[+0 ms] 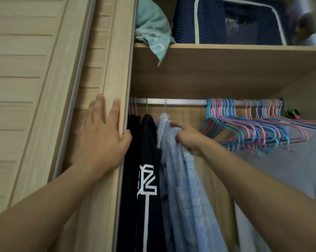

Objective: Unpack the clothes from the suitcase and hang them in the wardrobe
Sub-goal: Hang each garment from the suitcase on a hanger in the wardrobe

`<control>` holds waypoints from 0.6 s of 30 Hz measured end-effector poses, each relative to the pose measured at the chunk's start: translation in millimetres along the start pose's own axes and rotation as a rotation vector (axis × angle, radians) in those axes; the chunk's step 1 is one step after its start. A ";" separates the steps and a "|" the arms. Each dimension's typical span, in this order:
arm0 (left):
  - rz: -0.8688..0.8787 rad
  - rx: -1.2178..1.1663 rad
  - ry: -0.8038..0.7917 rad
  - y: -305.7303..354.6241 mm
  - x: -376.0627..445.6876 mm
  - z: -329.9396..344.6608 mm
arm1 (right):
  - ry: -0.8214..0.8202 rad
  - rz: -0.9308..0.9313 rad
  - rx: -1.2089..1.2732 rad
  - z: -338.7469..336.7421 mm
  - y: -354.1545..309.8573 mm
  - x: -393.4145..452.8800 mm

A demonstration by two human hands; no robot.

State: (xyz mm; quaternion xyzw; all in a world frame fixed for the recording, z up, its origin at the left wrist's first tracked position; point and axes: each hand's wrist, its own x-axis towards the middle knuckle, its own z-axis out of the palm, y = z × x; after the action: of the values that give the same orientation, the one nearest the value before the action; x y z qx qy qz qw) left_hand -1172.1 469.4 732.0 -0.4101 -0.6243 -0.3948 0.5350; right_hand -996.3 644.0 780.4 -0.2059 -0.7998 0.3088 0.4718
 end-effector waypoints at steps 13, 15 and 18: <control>-0.038 0.053 0.041 13.2 -6.1 -1.1 | 0.276 -0.149 -1.346 -75.9 1.3 -6.0; -0.076 0.065 0.034 18.7 -2.8 0.3 | 0.457 -0.006 -1.665 -109.2 14.5 -11.3; -0.106 0.074 0.033 23.3 -2.6 2.3 | 0.483 0.108 -1.691 -131.5 20.8 -16.9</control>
State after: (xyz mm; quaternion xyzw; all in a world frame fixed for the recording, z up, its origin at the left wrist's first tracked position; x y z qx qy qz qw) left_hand -1150.9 479.6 730.4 -0.3497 -0.6505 -0.4058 0.5384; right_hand -871.6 688.0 803.3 -0.5832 -0.6283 -0.4167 0.3024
